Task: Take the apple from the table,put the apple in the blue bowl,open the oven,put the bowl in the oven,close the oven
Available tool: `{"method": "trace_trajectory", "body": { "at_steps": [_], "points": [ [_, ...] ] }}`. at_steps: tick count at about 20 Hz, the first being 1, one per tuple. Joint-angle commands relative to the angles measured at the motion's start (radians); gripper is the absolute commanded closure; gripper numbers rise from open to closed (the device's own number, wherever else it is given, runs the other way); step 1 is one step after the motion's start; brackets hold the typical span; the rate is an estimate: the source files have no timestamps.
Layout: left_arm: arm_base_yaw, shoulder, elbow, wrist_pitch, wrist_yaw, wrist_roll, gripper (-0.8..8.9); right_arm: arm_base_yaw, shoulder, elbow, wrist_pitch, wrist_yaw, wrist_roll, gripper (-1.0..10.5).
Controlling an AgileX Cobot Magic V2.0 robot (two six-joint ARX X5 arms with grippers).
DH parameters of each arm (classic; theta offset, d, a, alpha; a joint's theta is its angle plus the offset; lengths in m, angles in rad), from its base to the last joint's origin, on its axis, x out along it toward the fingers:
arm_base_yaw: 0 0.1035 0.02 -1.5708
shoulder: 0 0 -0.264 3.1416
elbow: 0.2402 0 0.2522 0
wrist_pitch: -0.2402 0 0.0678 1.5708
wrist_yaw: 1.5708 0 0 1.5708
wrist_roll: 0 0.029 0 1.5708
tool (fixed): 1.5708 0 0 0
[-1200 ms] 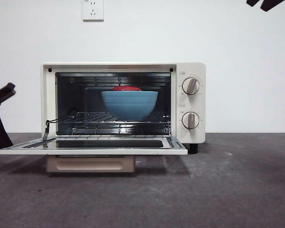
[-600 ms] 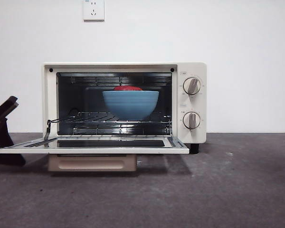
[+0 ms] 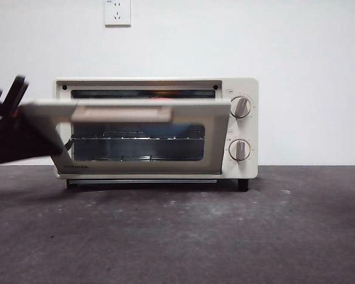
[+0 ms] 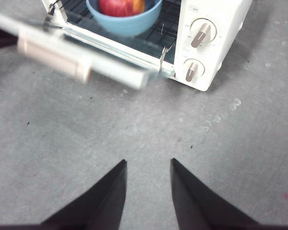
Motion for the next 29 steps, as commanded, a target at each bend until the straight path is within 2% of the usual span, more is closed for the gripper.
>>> {"method": "trace_trajectory", "body": {
  "at_steps": [1,3,8,13,18,24,29],
  "points": [
    [0.0,0.011,0.027,0.107,-0.036,-0.103,8.07,0.01,0.005,0.006,0.008,0.004,0.017,8.0],
    [-0.001,0.011,0.048,0.132,-0.071,-0.12,8.07,0.01,0.005,0.006,0.008,0.004,0.017,8.0],
    [-0.001,-0.001,0.087,0.124,-0.077,-0.13,8.07,0.01,0.006,0.006,0.008,0.004,0.018,8.0],
    [-0.01,-0.07,0.087,0.015,-0.074,-0.102,8.06,0.01,0.008,0.006,0.01,-0.001,0.017,8.0],
    [-0.033,-0.224,0.087,-0.197,-0.14,0.011,8.06,0.01,0.008,0.002,0.065,-0.018,0.016,8.0],
    [-0.09,-0.48,0.087,-0.507,-0.298,0.204,8.06,0.01,0.008,-0.016,0.174,-0.031,-0.01,8.0],
    [-0.135,-0.682,0.088,-0.706,-0.409,0.266,8.06,0.009,0.007,-0.105,0.33,-0.12,-0.013,8.0]
  ]
}}
